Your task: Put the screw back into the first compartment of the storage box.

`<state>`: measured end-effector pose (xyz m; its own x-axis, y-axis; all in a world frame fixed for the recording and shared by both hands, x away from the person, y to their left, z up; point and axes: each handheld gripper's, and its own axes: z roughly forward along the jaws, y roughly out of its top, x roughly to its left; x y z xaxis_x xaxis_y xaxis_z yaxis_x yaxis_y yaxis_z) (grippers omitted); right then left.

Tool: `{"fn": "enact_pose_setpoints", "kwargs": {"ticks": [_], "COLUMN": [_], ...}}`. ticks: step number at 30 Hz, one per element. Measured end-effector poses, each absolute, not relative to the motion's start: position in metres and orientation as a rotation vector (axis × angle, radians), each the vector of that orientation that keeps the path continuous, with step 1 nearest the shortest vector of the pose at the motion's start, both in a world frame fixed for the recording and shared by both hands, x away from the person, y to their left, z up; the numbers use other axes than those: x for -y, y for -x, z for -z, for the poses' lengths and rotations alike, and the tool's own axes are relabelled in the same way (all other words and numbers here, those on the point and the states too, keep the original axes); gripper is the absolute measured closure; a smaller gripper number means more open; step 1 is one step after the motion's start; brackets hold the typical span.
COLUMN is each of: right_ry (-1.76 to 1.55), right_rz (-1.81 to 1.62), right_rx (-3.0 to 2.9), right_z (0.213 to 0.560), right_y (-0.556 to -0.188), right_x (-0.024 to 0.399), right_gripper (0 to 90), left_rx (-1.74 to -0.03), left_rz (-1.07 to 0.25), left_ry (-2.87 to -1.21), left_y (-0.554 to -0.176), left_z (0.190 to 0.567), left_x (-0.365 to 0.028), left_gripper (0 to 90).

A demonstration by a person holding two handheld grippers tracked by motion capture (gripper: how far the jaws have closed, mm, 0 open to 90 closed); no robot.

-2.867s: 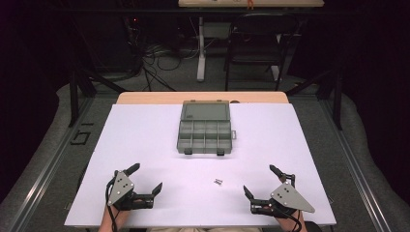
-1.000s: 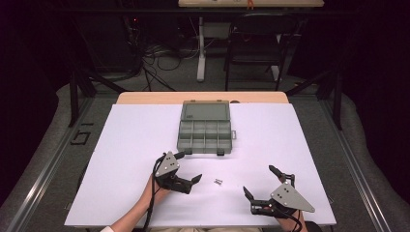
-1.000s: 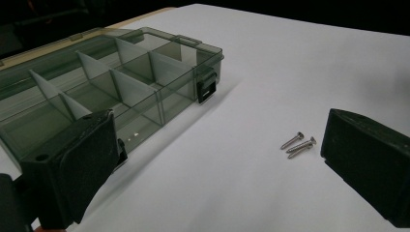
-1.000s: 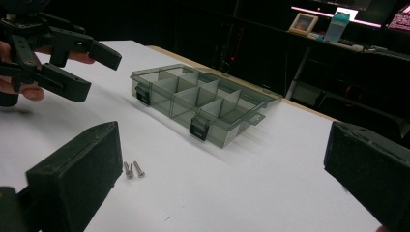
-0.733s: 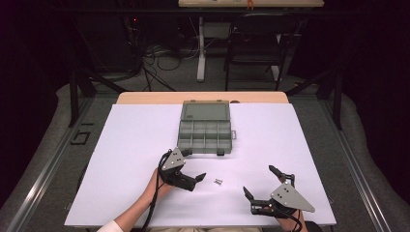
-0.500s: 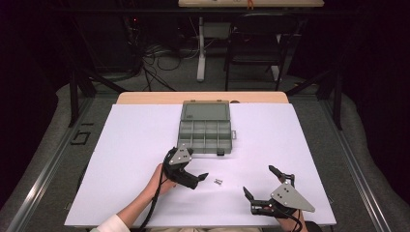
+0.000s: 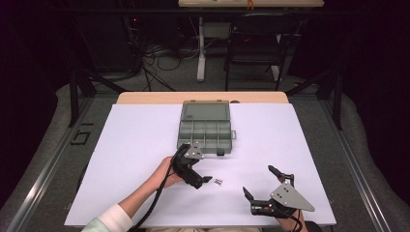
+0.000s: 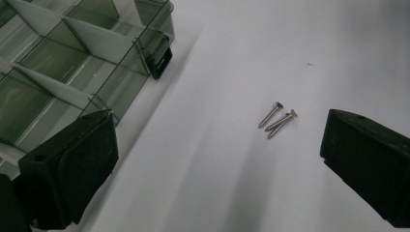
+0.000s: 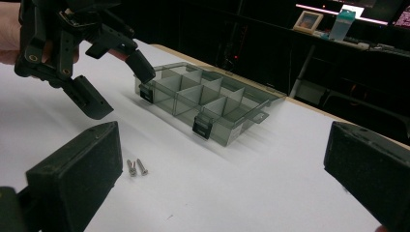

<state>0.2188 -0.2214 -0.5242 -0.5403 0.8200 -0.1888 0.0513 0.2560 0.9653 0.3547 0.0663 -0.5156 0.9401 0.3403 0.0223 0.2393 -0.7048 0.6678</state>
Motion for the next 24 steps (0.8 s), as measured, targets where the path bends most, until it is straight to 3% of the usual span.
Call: {"fn": "enact_pose_setpoints", "kwargs": {"ticks": [8, 24], "right_ry": [-0.797, -0.791], "right_rz": [-1.355, -1.35], "right_rx": [-1.806, -1.811], "right_z": [0.524, 0.524], "right_y": [-0.219, -0.219], "right_x": [0.221, 0.222], "right_gripper": [0.0, 0.0], "left_rx": [-0.345, -0.104], "left_rz": [-0.168, -0.104], "left_ry": [-2.474, -2.66], "left_y": [-0.359, -0.352], "left_z": [0.51, 0.513], "left_x": [-0.049, -0.019], "left_gripper": [3.4, 49.7]}}
